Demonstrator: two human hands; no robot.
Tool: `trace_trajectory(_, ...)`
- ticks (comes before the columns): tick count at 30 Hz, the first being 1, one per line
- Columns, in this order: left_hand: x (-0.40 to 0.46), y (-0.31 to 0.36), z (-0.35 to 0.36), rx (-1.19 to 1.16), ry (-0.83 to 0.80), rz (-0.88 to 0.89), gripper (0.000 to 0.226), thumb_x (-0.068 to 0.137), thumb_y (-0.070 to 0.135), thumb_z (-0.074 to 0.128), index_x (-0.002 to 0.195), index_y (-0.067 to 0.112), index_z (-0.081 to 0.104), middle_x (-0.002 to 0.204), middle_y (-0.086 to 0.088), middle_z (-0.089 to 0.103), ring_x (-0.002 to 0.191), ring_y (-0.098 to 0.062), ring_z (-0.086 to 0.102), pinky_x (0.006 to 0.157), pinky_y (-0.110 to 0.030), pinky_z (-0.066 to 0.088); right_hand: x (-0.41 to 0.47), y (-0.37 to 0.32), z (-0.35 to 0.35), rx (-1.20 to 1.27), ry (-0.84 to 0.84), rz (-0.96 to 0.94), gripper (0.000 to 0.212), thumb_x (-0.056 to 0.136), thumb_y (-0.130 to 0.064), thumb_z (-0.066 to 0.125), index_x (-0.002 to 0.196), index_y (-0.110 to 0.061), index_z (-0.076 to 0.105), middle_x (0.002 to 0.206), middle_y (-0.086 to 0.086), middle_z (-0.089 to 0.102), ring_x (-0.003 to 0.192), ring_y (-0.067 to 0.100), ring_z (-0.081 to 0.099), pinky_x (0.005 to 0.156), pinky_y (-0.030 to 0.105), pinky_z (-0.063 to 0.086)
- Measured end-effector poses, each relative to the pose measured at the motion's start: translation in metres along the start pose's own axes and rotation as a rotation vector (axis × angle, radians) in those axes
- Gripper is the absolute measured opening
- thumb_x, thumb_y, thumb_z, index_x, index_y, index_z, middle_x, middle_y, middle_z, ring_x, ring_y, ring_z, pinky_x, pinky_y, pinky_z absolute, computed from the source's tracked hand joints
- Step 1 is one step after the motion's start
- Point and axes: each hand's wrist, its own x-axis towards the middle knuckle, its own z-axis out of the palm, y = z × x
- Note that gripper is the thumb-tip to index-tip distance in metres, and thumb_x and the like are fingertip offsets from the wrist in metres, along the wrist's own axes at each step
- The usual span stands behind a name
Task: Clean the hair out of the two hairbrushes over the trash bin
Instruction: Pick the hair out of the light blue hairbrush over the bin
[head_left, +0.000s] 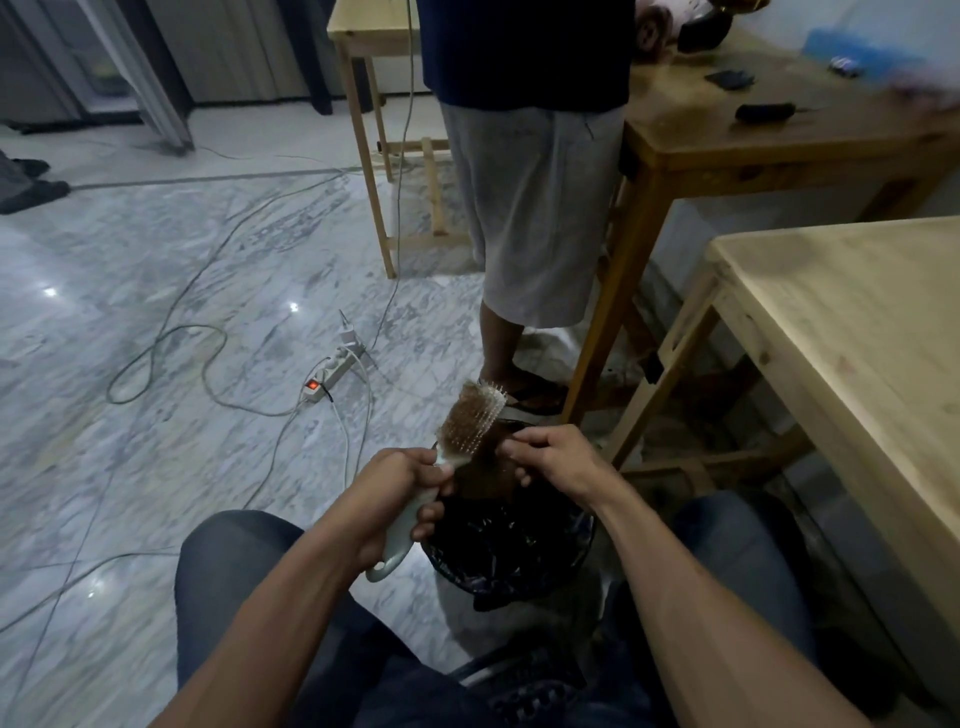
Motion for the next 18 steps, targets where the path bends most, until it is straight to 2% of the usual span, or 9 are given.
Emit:
trace_trajectory(3,-0.005,-0.003,-0.002,0.018,-0.028,-0.014,0.017,0.095,-0.003,0.049,0.087,0.011,0.042,0.066,-0.010,0.046,0.043,-0.016,0.033,0.036,-0.020,0.025,0.003,0.008,-0.015,-0.291,0.101,-0.096,0.007,0.095,-0.020,0.074,0.094,-0.022,0.080,0.079,-0.002,0.075,0.065,0.005,0.064,0.063,0.016,0.052)
trace_trajectory(5,-0.006,-0.004,-0.001,0.003,-0.026,-0.009,0.019,0.095,-0.003,0.050,0.089,0.011,0.039,0.066,-0.010,0.045,0.043,-0.016,0.033,0.036,-0.020,0.026,0.007,0.009,-0.023,-0.401,0.144,-0.136,0.014,0.092,-0.025,0.077,0.084,-0.036,0.079,0.078,-0.007,0.077,0.064,-0.001,0.064,0.065,0.015,0.051)
trace_trajectory(6,-0.007,-0.004,0.000,0.001,-0.023,-0.001,0.020,0.095,-0.003,0.051,0.090,0.012,0.039,0.066,-0.010,0.045,0.042,-0.016,0.033,0.036,-0.020,0.026,0.008,0.010,-0.026,-0.414,0.163,-0.147,0.015,0.091,-0.025,0.078,0.082,-0.037,0.079,0.076,-0.009,0.076,0.062,-0.003,0.062,0.065,0.016,0.050)
trace_trajectory(11,-0.013,0.001,-0.002,-0.009,0.009,0.004,0.017,0.095,-0.003,0.054,0.099,0.008,0.042,0.068,-0.012,0.044,0.042,-0.016,0.034,0.036,-0.021,0.027,0.016,0.015,-0.037,-0.420,0.191,-0.166,0.020,0.090,-0.023,0.079,0.079,-0.040,0.078,0.073,-0.017,0.074,0.059,-0.003,0.061,0.067,0.019,0.049)
trace_trajectory(13,-0.016,0.002,-0.003,-0.028,0.010,0.001,0.017,0.095,-0.003,0.054,0.102,0.007,0.042,0.069,-0.012,0.044,0.042,-0.016,0.033,0.036,-0.021,0.027,0.018,0.017,-0.038,-0.417,0.191,-0.166,0.022,0.090,-0.022,0.079,0.080,-0.041,0.078,0.080,-0.016,0.076,0.060,-0.004,0.062,0.067,0.017,0.049)
trace_trajectory(18,-0.024,0.002,-0.006,-0.095,0.007,-0.018,0.021,0.094,-0.002,0.055,0.106,0.009,0.042,0.071,-0.012,0.047,0.043,-0.016,0.032,0.034,-0.019,0.027,0.023,0.025,-0.035,-0.442,0.223,-0.114,0.008,0.092,-0.021,0.077,0.095,-0.022,0.084,0.091,-0.010,0.078,0.061,-0.007,0.063,0.063,0.009,0.049)
